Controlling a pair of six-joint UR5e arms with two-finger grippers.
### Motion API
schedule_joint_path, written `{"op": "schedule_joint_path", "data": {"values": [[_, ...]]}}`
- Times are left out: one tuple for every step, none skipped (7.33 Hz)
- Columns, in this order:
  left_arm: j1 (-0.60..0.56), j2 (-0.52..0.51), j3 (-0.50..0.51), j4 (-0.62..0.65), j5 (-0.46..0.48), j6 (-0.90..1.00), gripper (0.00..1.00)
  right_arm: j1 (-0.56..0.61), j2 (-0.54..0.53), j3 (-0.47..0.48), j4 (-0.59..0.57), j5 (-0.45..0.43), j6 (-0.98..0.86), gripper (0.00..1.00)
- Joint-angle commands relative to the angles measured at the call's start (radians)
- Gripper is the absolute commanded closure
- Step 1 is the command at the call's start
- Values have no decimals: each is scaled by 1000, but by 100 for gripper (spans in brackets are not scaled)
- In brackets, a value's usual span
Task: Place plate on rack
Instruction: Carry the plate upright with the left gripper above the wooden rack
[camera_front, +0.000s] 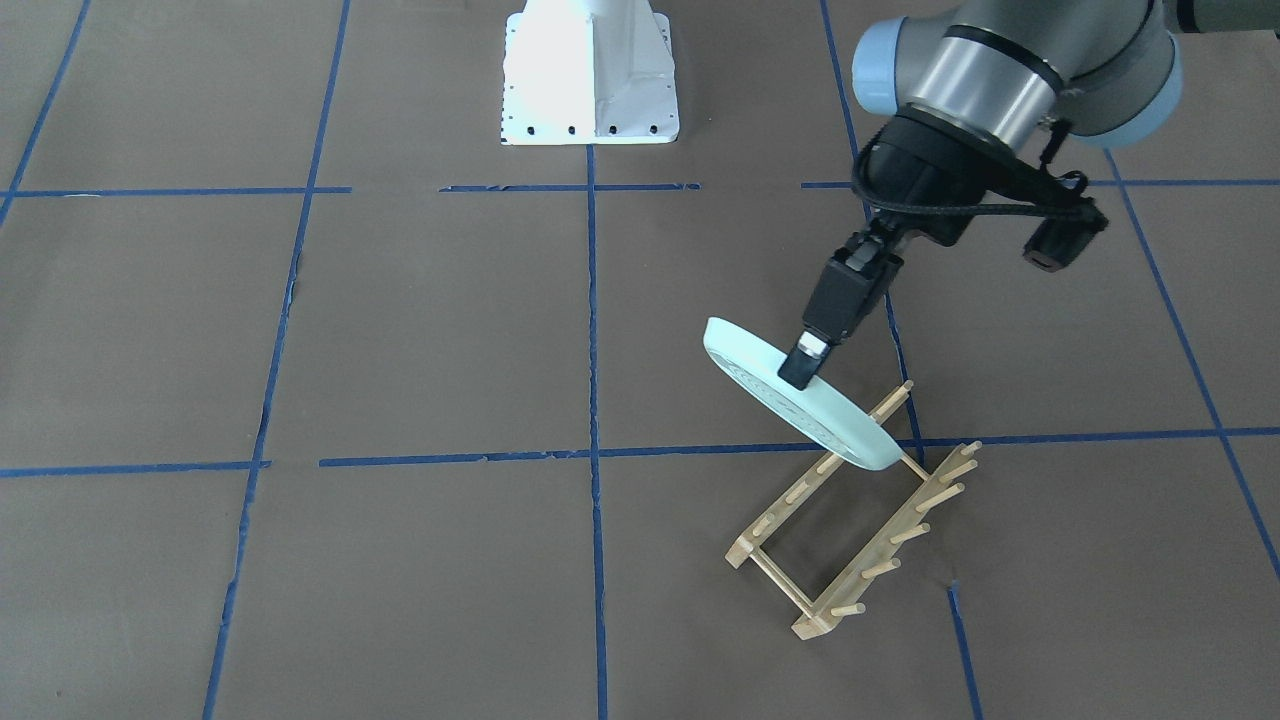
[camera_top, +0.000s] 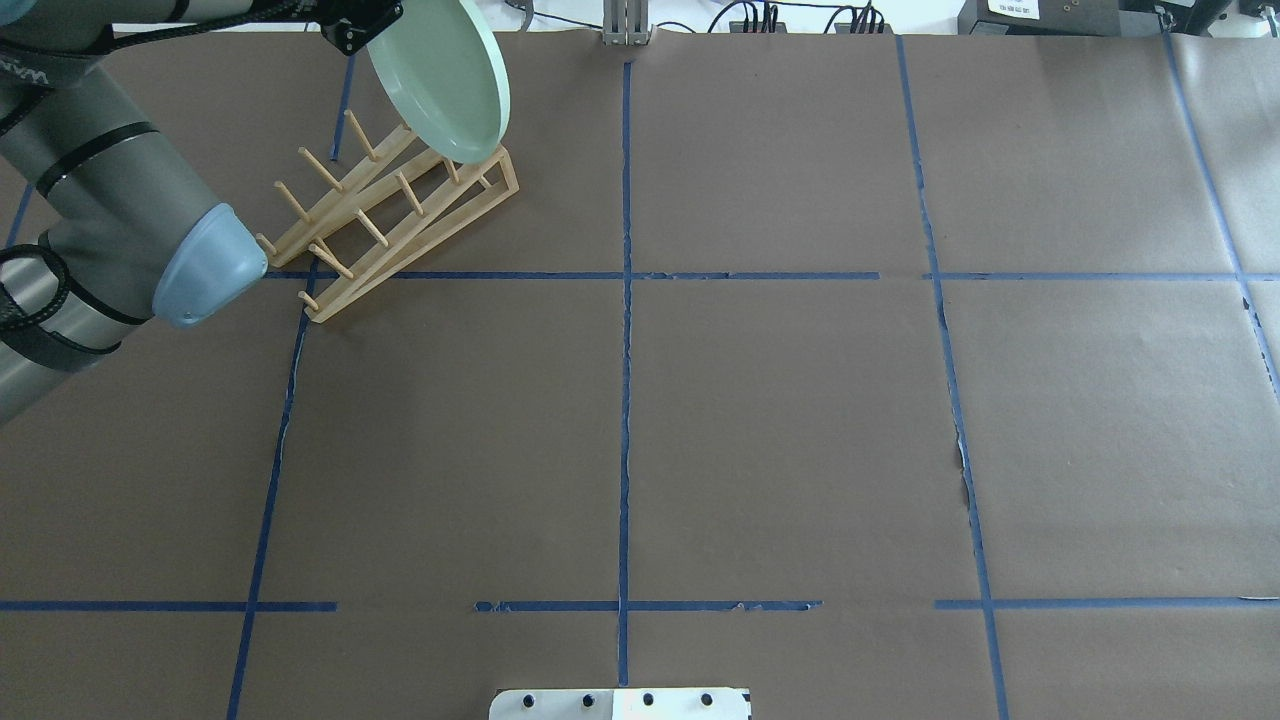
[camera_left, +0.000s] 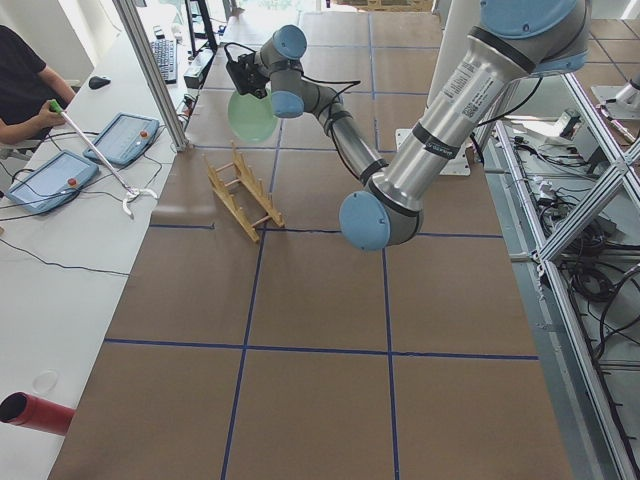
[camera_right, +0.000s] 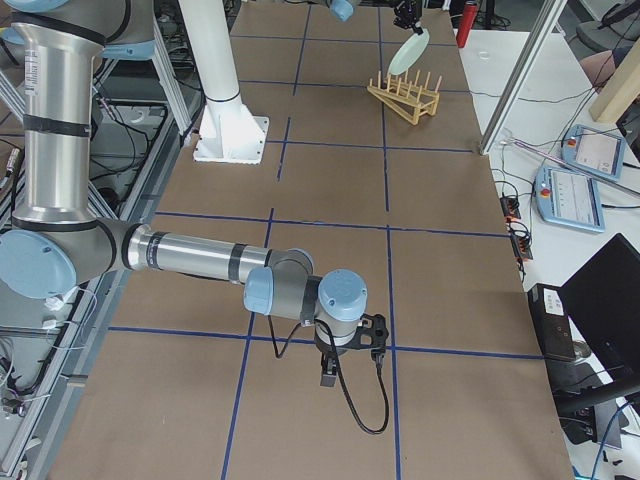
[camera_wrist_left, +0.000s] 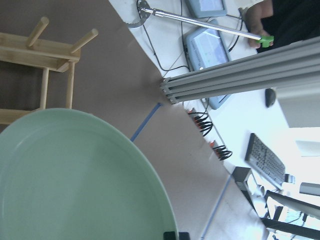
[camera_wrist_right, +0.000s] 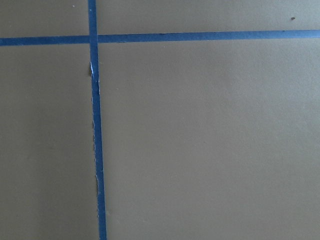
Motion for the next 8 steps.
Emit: {"op": "schedule_joint_path", "data": {"values": [[-26, 17, 152, -334, 134, -3, 100, 0, 0, 0, 0, 0, 0, 0], [-64, 17, 195, -357, 127, 39, 100, 0, 0, 0, 0, 0, 0, 0], [-64, 18, 214, -372, 119, 95, 100, 0, 2, 0, 0, 0, 0, 0], [-64, 23, 229, -375, 68, 103, 100, 0, 0, 0, 0, 0, 0, 0], [-63, 23, 231, -375, 56, 148, 100, 0, 0, 0, 0, 0, 0, 0], [-61, 23, 246, -377, 23, 178, 100, 0, 2, 0, 0, 0, 0, 0], [-58, 20, 249, -378, 16, 182, 100, 0, 0, 0, 0, 0, 0, 0], [-38, 23, 258, -403, 16, 184, 100, 0, 0, 0, 0, 0, 0, 0]]}}
